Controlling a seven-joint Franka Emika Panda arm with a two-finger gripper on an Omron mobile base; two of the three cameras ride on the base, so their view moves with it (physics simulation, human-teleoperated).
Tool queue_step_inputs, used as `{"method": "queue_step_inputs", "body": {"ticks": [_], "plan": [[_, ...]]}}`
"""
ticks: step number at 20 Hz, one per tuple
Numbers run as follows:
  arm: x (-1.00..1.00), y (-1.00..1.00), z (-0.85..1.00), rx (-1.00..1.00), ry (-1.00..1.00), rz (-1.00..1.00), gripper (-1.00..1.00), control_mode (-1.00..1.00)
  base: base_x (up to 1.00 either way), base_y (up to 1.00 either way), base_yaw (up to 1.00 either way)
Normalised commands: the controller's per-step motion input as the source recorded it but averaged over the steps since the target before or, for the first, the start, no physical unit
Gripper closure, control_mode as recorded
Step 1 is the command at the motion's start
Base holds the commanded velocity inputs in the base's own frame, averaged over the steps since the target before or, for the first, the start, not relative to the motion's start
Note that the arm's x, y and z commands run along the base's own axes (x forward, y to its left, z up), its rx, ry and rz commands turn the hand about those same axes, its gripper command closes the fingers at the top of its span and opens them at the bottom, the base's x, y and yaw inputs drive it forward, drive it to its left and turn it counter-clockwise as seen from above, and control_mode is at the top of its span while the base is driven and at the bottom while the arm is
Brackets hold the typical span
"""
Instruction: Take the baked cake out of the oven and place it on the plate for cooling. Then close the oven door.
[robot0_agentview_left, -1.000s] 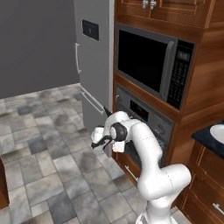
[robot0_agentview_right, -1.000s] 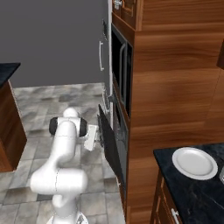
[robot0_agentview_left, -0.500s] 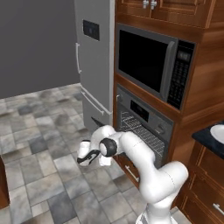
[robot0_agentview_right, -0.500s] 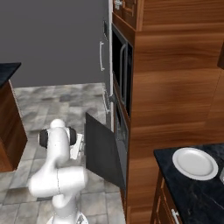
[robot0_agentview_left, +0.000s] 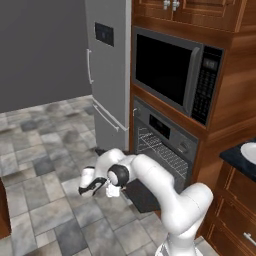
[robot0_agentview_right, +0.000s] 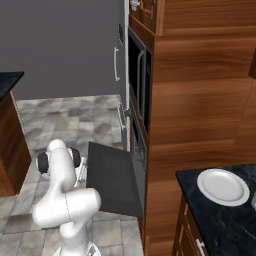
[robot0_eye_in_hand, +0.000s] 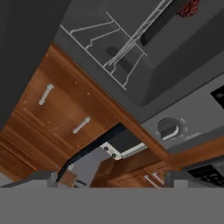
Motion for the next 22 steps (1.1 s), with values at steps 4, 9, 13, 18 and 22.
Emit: {"method": "queue_step_inputs", "body": {"ticks": [4,9,13,18,22], "plan": [[-0.74,-0.01,1.00,0.10,-0.07,0.03,-1.00,-1.00,0.00,0.00,0.00],[-0.60,-0.01,1.00,0.13,0.00,0.04,-1.00,-1.00,0.00,0.00,0.00],[-0.08,-0.18,0.87,0.10,-0.07,0.06,-1.00,-1.00,0.00,0.00,0.00],[0.02,-0.39,0.41,0.17,-0.20,0.16,-1.00,-1.00,0.00,0.00,0.00],[0.02,-0.38,0.05,0.19,-0.29,0.16,-1.00,-1.00,0.00,0.00,0.00]]}}
